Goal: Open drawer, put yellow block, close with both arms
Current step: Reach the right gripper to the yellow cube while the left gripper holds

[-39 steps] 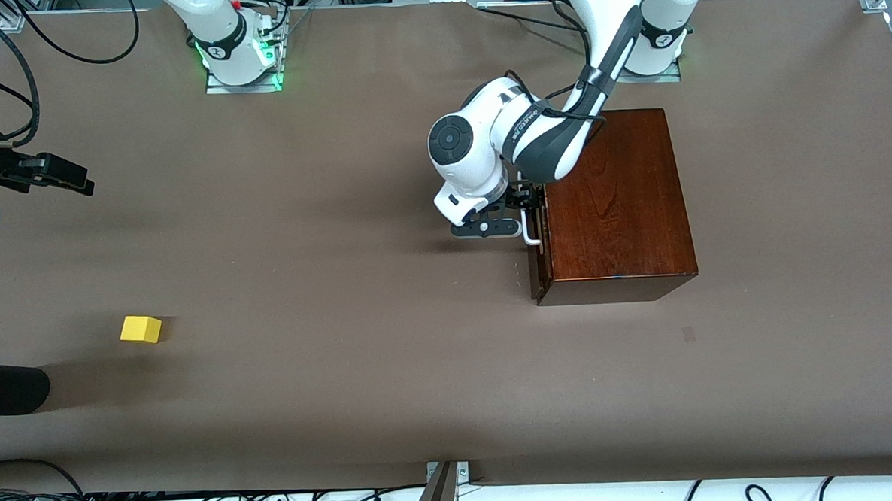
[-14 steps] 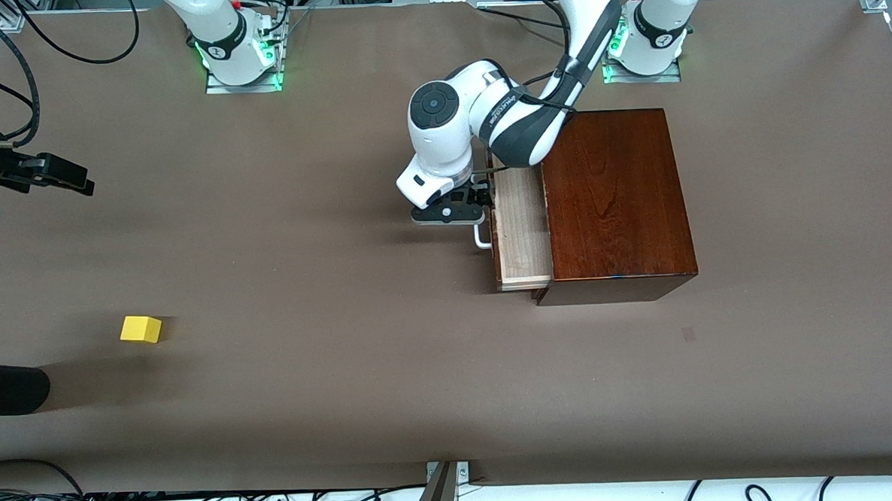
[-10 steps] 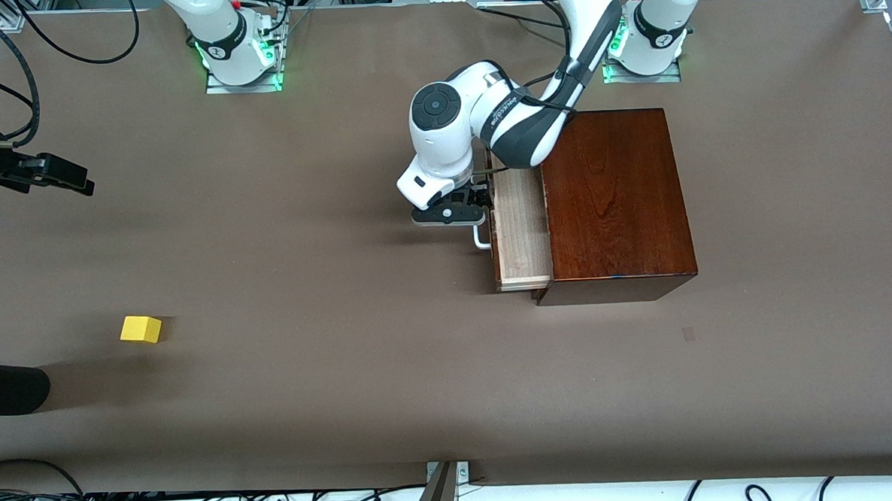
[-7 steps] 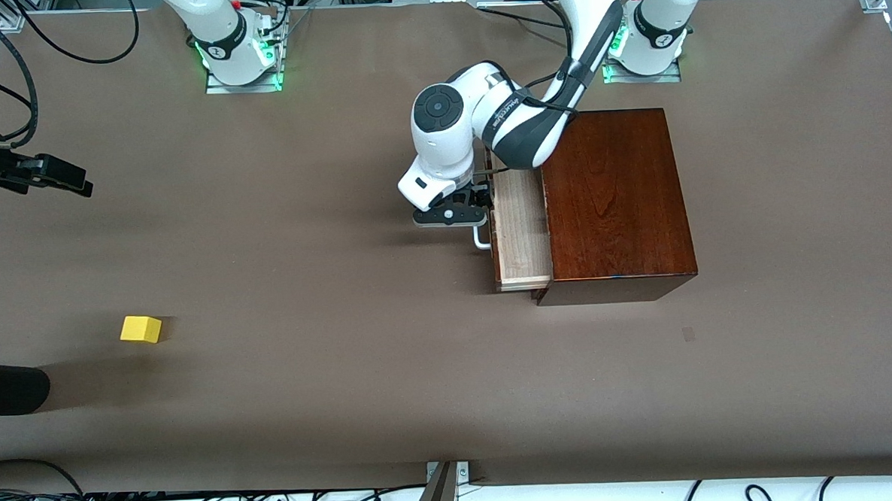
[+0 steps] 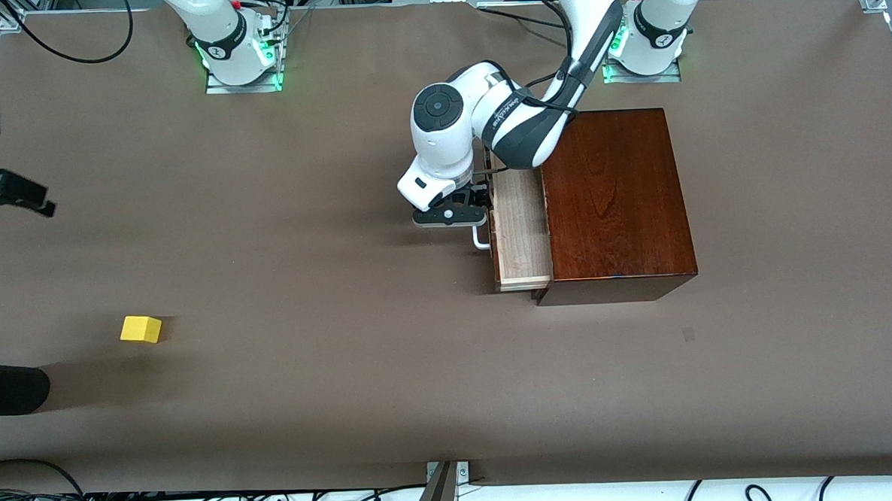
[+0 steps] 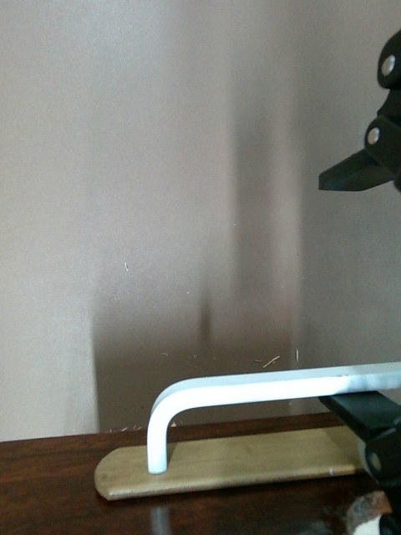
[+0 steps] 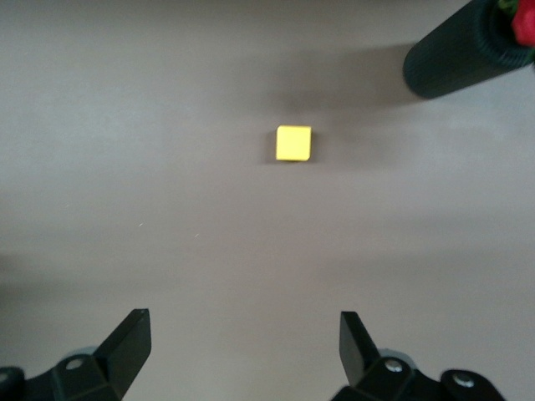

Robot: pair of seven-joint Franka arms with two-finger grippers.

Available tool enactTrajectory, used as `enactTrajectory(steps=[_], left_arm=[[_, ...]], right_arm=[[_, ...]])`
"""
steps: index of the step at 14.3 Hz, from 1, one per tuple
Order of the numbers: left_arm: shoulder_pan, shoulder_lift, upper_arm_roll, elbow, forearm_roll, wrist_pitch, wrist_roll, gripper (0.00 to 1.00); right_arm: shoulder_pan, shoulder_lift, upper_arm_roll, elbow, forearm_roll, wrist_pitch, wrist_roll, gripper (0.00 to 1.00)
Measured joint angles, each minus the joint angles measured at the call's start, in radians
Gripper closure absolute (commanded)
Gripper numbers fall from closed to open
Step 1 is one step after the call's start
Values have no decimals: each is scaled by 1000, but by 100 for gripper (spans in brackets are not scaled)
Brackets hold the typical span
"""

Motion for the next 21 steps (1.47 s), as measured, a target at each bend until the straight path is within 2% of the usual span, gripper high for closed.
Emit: enactTrajectory(steps=[2, 6, 8, 11, 14, 17, 21], left_arm=[[-1, 0, 0, 1, 0, 0, 0, 0], [-6, 0, -4, 9, -1, 14, 0, 0], [-11, 0, -7, 18, -2, 24, 0, 0], [-11, 0, -6, 21, -2, 23, 0, 0], [-11, -2, -6, 34, -2, 7, 2, 0], [-11, -12, -4, 81, -2, -96, 3, 0], [5, -33, 7, 202, -2, -291, 14, 0]], right_arm=[[-6, 87, -4, 88, 0, -11, -10, 0], [-7, 337, -8, 353, 0, -65, -11, 0], [-7, 426, -8, 396, 0, -48, -11, 0], [-8, 536, -8, 397, 1, 40, -11, 0], [-11, 605, -8, 343, 1, 210, -11, 0], [-14, 637, -8, 272, 2, 326, -11, 0], [-22, 696, -9, 241, 2, 380, -11, 0]])
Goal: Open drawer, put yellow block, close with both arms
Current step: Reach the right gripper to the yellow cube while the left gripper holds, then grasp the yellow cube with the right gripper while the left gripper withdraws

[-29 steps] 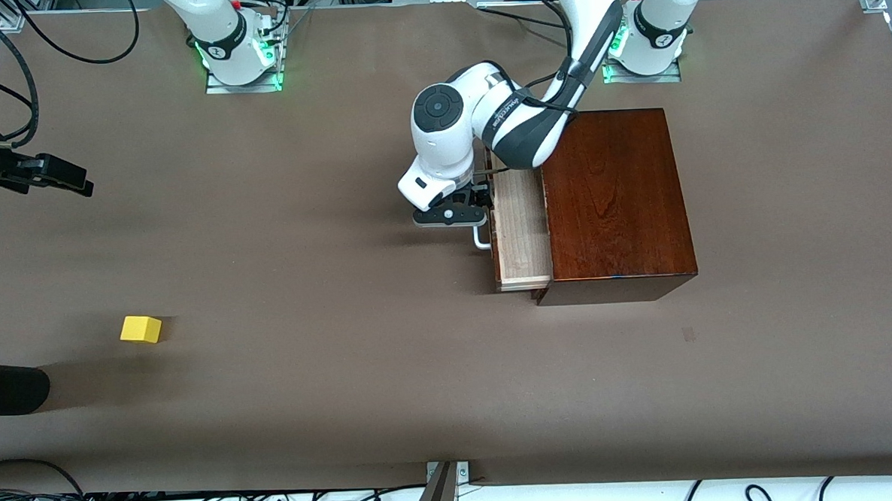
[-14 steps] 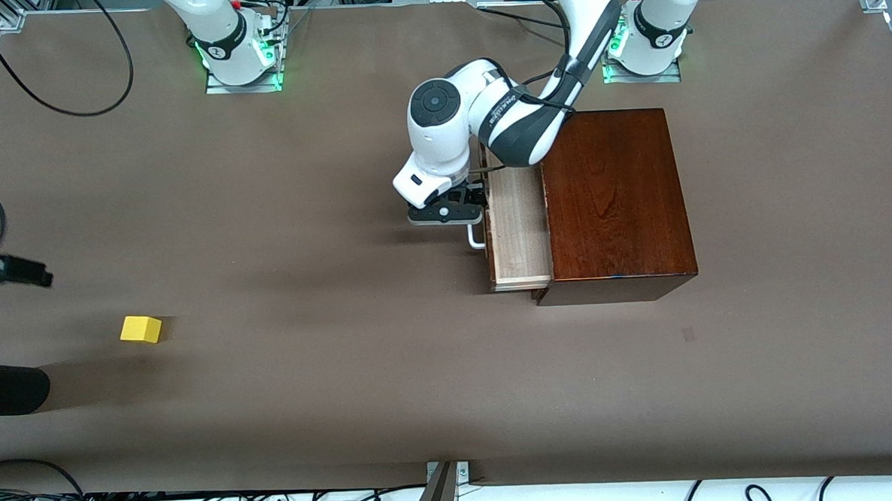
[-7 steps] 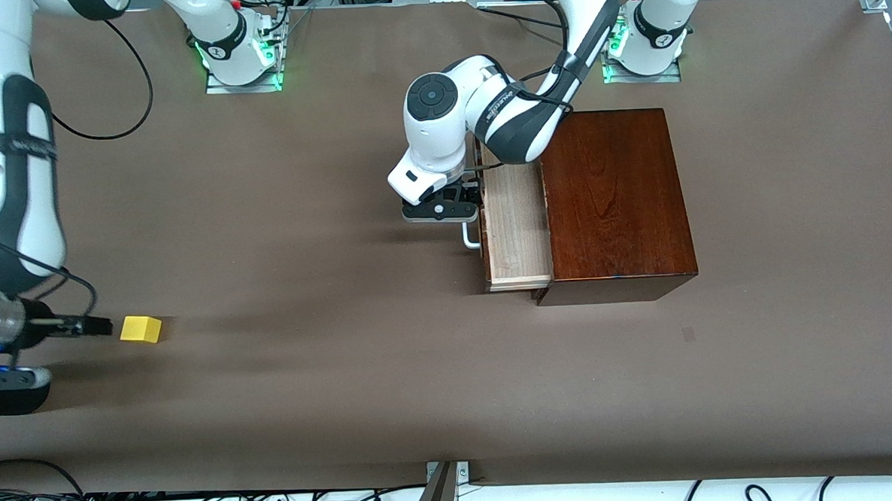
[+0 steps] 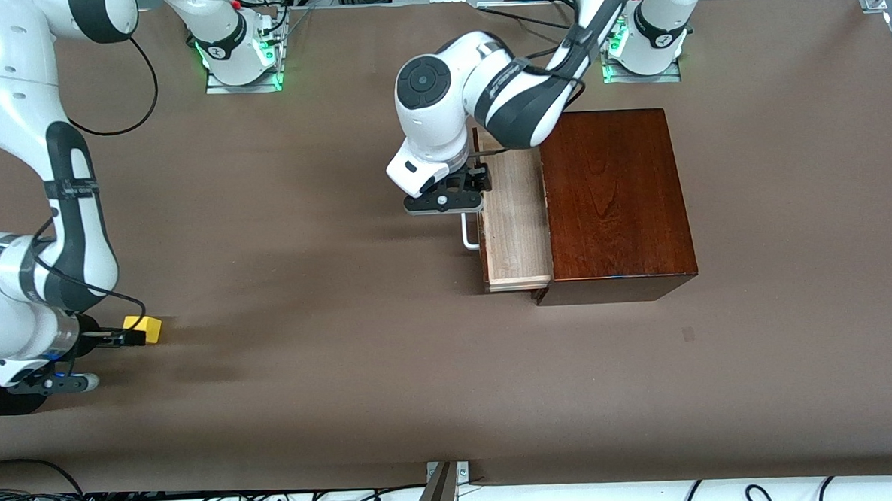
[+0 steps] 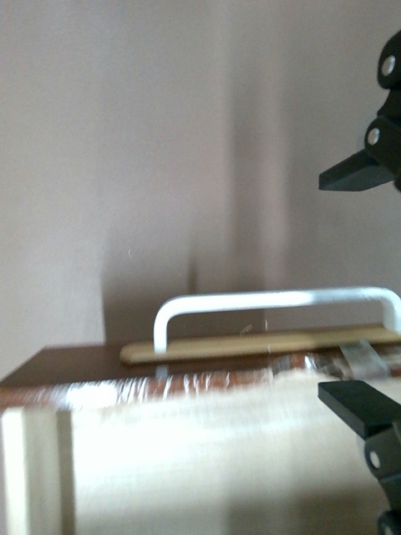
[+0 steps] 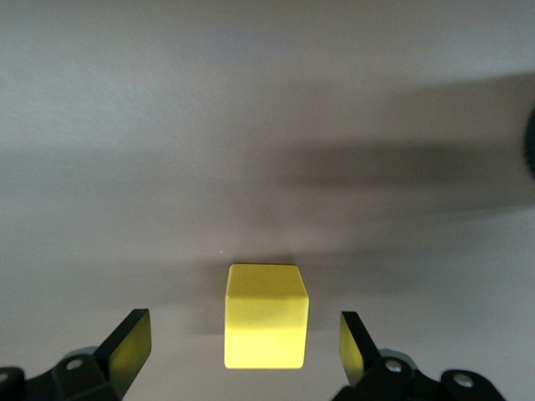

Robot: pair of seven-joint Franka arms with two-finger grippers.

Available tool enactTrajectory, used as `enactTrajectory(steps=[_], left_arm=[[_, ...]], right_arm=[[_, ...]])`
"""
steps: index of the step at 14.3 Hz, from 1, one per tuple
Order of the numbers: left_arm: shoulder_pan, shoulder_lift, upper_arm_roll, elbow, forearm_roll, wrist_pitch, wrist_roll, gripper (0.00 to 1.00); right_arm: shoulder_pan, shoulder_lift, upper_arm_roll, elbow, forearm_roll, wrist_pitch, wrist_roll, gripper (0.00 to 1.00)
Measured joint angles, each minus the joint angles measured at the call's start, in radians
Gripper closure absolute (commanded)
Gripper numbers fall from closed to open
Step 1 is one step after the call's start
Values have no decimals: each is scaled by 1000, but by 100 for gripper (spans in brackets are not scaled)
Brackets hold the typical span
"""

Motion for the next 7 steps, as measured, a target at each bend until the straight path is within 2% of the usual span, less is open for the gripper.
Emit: enactTrajectory(steps=[3, 4, 6, 7], left_arm=[[89, -57, 7, 80, 0, -112, 106, 0], [137, -85, 6, 89, 0, -135, 154, 0], [230, -135, 5, 92, -19, -167, 259, 0], [276, -155, 5, 92, -33, -184, 316, 0]], right_arm=[[-2, 18, 0, -53, 0, 65, 0, 0], [-2, 19, 0, -77, 0, 89, 0, 8], [-2, 19, 0, -112, 0, 116, -2, 65], [-3, 19, -1, -119, 0, 120, -8, 90]])
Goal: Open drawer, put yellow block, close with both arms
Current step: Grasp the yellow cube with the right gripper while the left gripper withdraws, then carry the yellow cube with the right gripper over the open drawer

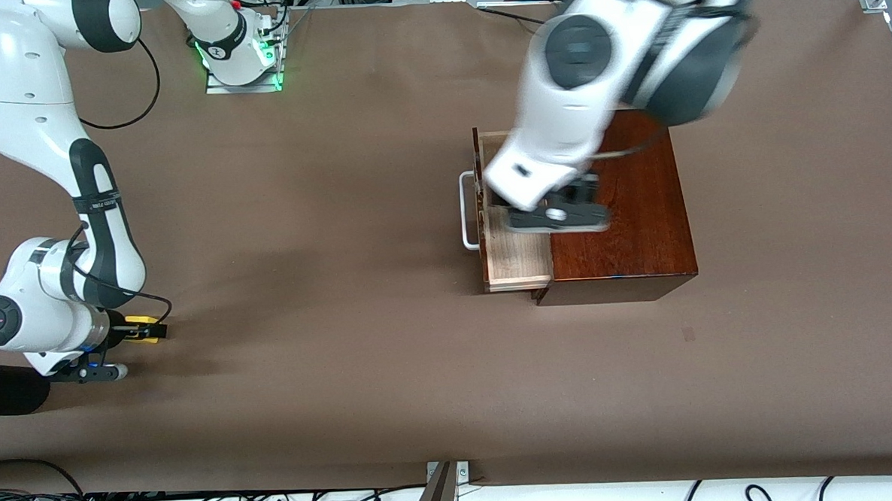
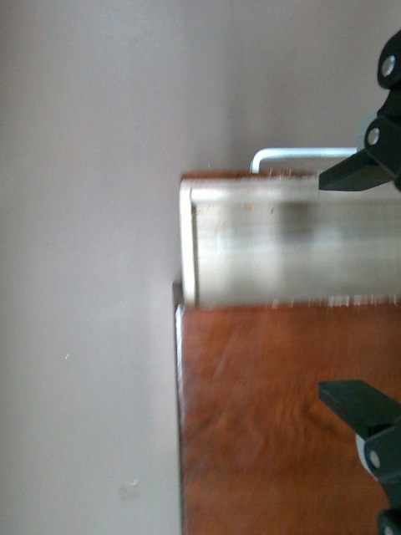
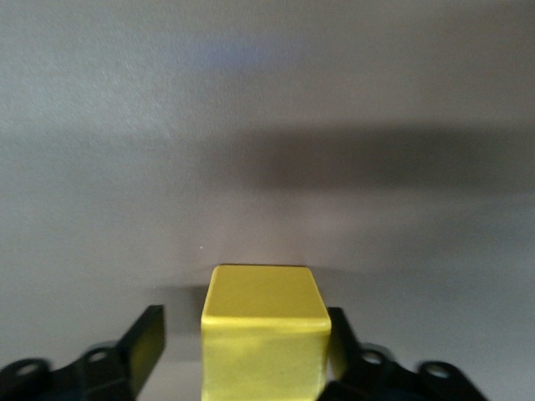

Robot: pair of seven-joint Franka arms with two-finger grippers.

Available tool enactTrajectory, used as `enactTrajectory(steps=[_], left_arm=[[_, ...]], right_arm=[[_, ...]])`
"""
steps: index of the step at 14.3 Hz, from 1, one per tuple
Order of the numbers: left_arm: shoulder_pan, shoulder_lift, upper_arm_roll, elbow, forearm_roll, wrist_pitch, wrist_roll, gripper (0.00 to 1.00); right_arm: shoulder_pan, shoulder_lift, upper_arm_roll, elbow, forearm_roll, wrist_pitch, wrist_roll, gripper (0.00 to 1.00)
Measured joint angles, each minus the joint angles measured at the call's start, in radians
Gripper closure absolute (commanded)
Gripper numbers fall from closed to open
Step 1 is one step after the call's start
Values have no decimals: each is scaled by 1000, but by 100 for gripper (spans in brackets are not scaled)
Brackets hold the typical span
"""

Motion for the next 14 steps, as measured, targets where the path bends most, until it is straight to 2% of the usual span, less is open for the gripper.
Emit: enactTrajectory(steps=[1, 4, 6, 10, 14], left_arm=[[47, -18, 0, 0, -8, -22, 66, 0], [169, -67, 2, 1, -16, -86, 235, 0], [239, -99, 2, 1, -17, -128, 329, 0], [313, -160, 25, -34, -17, -173, 458, 0], [438, -279, -1, -212, -17, -106, 490, 0]], right_arm=[[-1, 0, 0, -2, 0, 1, -8, 100], [-2, -11, 0, 2, 0, -7, -17, 100], [0, -56, 0, 20, 0, -81, -17, 100], [12, -266, 1, 60, -1, -345, -18, 100], [56, -461, 9, 61, 0, -591, 64, 100]])
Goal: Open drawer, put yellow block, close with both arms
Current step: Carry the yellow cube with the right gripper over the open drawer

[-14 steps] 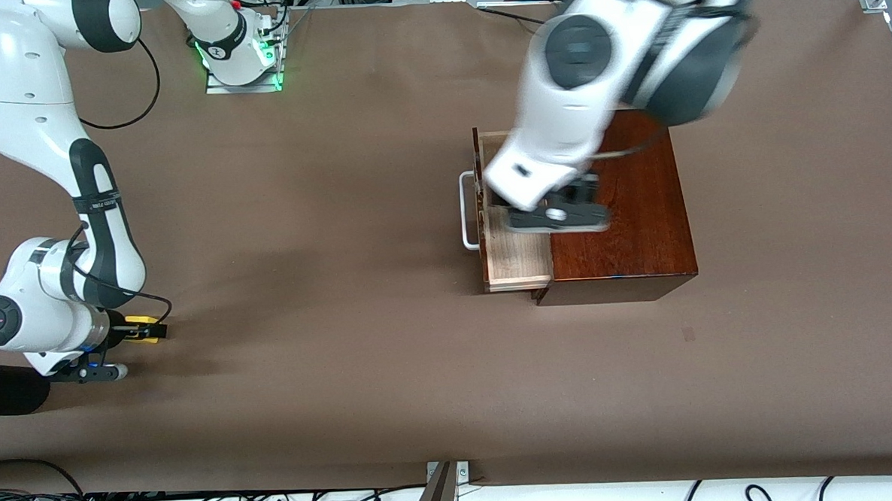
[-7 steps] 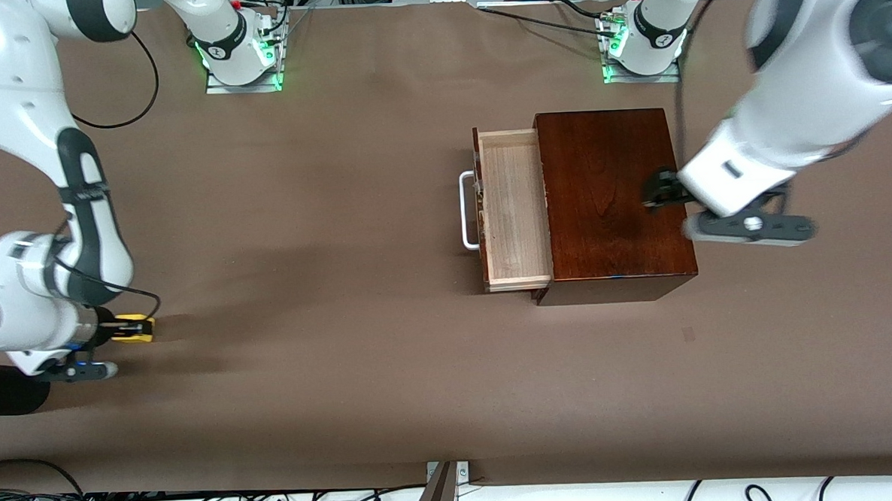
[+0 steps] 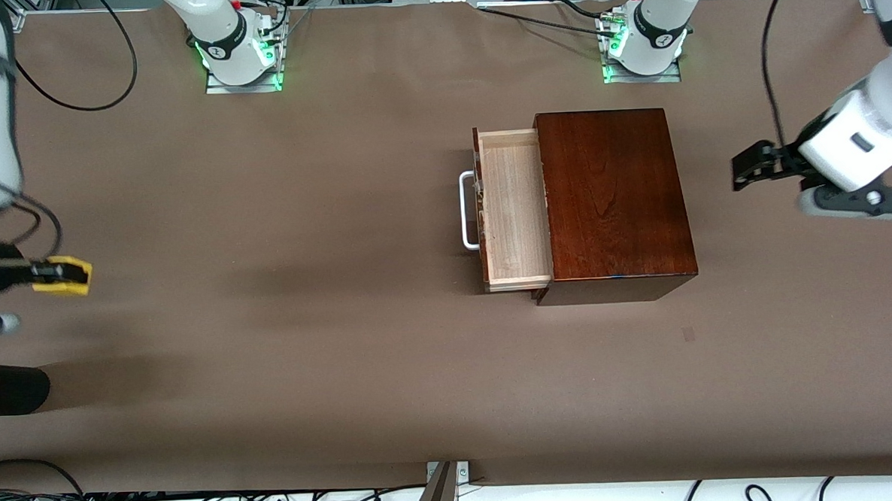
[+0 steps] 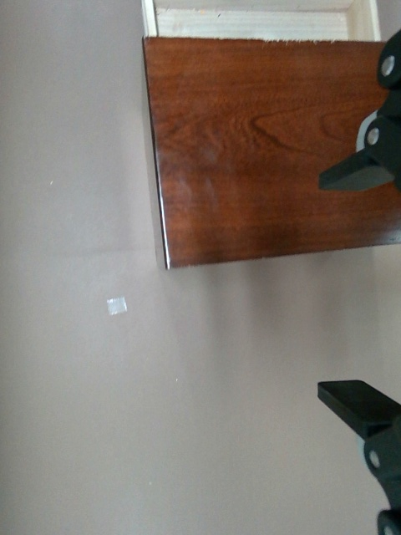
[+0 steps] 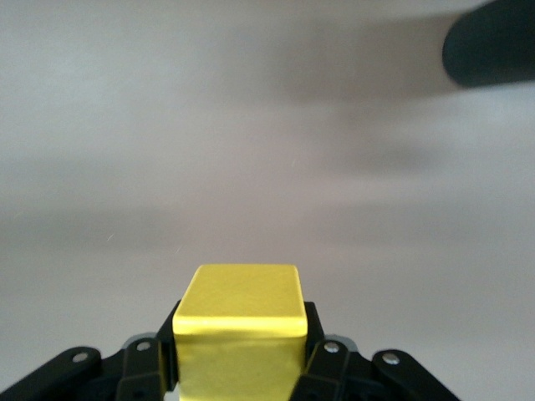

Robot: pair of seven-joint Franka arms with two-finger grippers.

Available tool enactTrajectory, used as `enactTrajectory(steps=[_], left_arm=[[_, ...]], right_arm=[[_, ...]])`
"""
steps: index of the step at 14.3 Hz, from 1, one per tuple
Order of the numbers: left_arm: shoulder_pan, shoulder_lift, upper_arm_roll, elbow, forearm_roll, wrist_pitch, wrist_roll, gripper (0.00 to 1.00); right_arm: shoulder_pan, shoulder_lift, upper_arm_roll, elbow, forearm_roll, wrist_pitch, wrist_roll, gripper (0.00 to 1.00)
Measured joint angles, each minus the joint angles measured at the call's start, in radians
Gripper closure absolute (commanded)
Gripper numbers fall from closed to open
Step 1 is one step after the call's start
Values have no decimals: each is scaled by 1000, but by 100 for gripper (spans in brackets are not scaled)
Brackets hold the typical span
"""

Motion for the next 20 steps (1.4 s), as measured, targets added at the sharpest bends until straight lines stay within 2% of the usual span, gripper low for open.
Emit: enactTrajectory(steps=[4, 6, 10, 17, 20], left_arm=[[20, -151, -9, -265, 0, 190, 53, 0], [20, -181, -10, -321, 0, 242, 72, 0], [21, -184, 8, -333, 0, 248, 76, 0], [26, -184, 14, -308, 0, 175, 75, 0], [26, -184, 14, -307, 0, 174, 75, 0]], right_arm=[[148, -67, 12, 14, 5, -119, 304, 100], [250, -66, 16, 26, 29, -130, 524, 100], [445, -61, 20, 31, 112, -124, 1017, 100], [767, 19, 22, 53, 129, 98, 1814, 100], [863, 97, 22, 118, 129, 149, 2061, 100]])
